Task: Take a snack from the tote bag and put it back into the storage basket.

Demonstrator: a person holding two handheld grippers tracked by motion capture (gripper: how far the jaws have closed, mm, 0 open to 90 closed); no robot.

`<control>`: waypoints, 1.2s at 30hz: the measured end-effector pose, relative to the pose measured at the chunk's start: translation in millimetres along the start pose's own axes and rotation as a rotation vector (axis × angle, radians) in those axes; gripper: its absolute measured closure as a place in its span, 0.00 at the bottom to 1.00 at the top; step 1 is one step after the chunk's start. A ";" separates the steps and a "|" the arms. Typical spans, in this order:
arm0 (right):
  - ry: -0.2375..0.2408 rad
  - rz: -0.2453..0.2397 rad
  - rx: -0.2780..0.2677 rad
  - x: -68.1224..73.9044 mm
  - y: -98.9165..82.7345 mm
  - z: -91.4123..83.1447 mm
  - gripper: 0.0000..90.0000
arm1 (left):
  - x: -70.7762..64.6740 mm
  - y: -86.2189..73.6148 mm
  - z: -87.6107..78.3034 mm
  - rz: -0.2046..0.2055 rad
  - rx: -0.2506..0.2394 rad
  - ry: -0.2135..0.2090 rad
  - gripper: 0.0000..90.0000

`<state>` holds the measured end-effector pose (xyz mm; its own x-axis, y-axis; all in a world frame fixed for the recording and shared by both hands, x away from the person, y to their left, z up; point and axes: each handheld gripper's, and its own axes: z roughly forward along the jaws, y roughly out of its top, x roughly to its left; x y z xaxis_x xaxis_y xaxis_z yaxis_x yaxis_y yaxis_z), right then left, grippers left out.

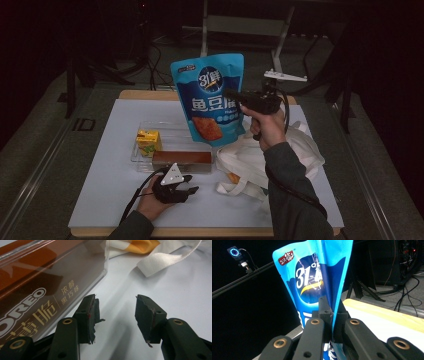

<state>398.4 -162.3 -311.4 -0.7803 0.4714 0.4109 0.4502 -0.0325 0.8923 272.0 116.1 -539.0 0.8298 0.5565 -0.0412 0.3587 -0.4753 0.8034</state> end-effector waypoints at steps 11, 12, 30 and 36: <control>0.008 0.019 0.009 -4.0 -5.3 17.1 0.99 | 2.5 -0.6 -0.5 -0.026 -0.011 -0.012 0.57; 0.007 0.021 0.010 -4.3 -5.6 18.5 0.99 | 2.6 -0.6 -0.4 -0.025 -0.013 -0.015 0.57; -0.014 0.074 0.022 -19.5 -15.7 46.6 0.99 | 2.8 -0.5 -0.1 -0.017 -0.010 -0.027 0.57; -0.031 0.082 0.041 -23.0 -20.7 59.7 0.99 | 2.8 -0.5 0.0 -0.016 -0.009 -0.033 0.57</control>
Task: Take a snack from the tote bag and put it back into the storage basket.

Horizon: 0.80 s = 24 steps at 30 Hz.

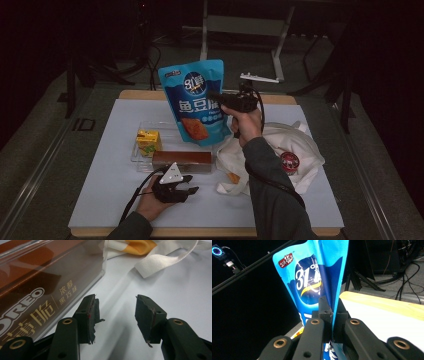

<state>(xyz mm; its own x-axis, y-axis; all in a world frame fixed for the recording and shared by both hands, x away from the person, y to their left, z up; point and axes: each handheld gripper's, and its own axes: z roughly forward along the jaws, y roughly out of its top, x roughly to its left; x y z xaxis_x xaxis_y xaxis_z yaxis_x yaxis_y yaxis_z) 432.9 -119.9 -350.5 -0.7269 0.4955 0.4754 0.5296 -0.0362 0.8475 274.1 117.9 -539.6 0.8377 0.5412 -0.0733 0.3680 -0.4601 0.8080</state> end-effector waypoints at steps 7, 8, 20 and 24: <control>0.007 0.038 -0.009 -3.3 -2.4 10.3 0.99 | -0.5 0.4 1.2 0.002 0.008 -0.005 0.57; 0.001 0.042 0.000 -3.4 -2.8 16.0 0.99 | -0.6 0.4 1.2 0.004 0.008 -0.006 0.57; -0.014 0.061 0.013 -2.4 -5.0 38.8 0.99 | -1.1 0.6 1.6 0.016 0.017 -0.005 0.56; -0.031 0.072 0.018 -2.9 -7.0 45.4 0.99 | -1.4 0.6 1.6 0.018 0.016 -0.003 0.56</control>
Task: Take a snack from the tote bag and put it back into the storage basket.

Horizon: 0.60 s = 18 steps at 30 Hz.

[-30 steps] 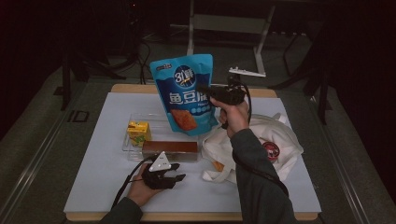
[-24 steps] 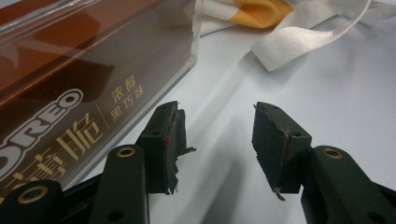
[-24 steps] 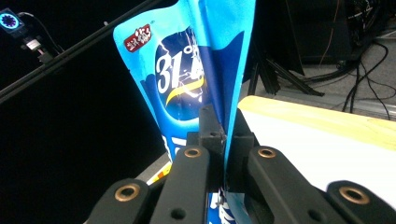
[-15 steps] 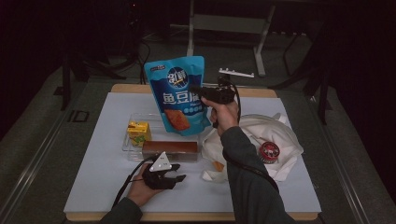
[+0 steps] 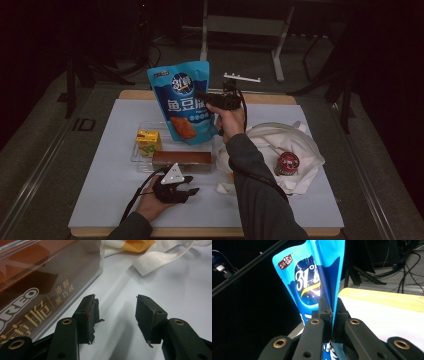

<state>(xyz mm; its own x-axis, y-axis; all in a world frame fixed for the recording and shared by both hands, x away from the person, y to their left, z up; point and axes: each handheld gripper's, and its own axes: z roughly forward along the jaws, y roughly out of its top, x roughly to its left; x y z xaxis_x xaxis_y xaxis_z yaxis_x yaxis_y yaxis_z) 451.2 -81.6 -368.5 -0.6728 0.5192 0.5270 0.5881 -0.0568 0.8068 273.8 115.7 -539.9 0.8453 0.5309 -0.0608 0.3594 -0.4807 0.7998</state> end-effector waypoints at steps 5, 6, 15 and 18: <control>-0.030 0.002 0.004 0.7 -3.3 10.2 0.99 | -0.3 0.0 -0.3 0.005 0.002 0.000 0.56; -0.032 0.007 0.002 0.6 -3.8 11.6 0.98 | -0.4 0.0 -0.4 0.008 0.003 0.001 0.56; -0.075 0.051 -0.024 5.4 -11.2 28.1 0.98 | -2.0 -0.2 -0.9 0.023 -0.002 0.008 0.56; -0.073 0.048 -0.017 6.7 -14.9 32.3 0.98 | -2.6 -0.3 -1.0 0.023 -0.007 0.009 0.55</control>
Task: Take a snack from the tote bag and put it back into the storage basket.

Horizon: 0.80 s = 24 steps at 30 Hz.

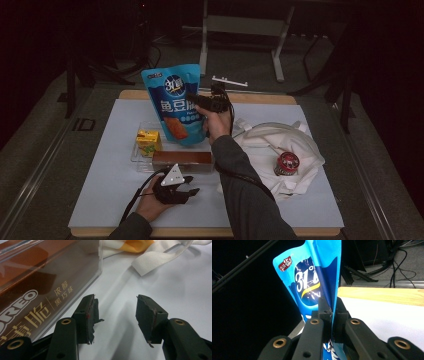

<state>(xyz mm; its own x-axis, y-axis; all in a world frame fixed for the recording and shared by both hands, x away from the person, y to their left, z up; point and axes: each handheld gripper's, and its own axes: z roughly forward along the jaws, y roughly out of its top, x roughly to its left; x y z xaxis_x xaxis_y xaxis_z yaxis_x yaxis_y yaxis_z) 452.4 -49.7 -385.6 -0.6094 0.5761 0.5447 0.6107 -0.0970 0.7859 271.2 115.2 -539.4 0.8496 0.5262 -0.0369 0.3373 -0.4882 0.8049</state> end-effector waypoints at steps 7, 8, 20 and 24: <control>0.013 -0.021 0.040 -1.2 -12.1 10.1 0.96 | -0.9 -0.1 0.0 0.005 -0.005 0.003 0.55; 0.012 -0.024 0.044 -1.7 -13.6 11.2 0.96 | -0.9 -0.1 0.0 0.006 -0.004 0.002 0.55; 0.043 -0.037 0.067 -17.0 -22.8 -0.7 0.90 | -2.1 -0.1 0.3 0.015 -0.002 0.005 0.55; 0.026 -0.094 0.100 -20.6 -24.9 -13.0 0.87 | -2.6 0.0 0.7 0.018 0.000 0.008 0.55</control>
<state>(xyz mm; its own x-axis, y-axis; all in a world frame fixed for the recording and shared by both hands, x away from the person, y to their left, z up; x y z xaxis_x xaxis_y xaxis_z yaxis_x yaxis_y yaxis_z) 443.2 -69.7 -412.6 -0.6787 0.5572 0.4784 0.5966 0.0383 0.8017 269.2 113.3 -539.8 0.8523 0.5228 -0.0173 0.3217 -0.4978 0.8054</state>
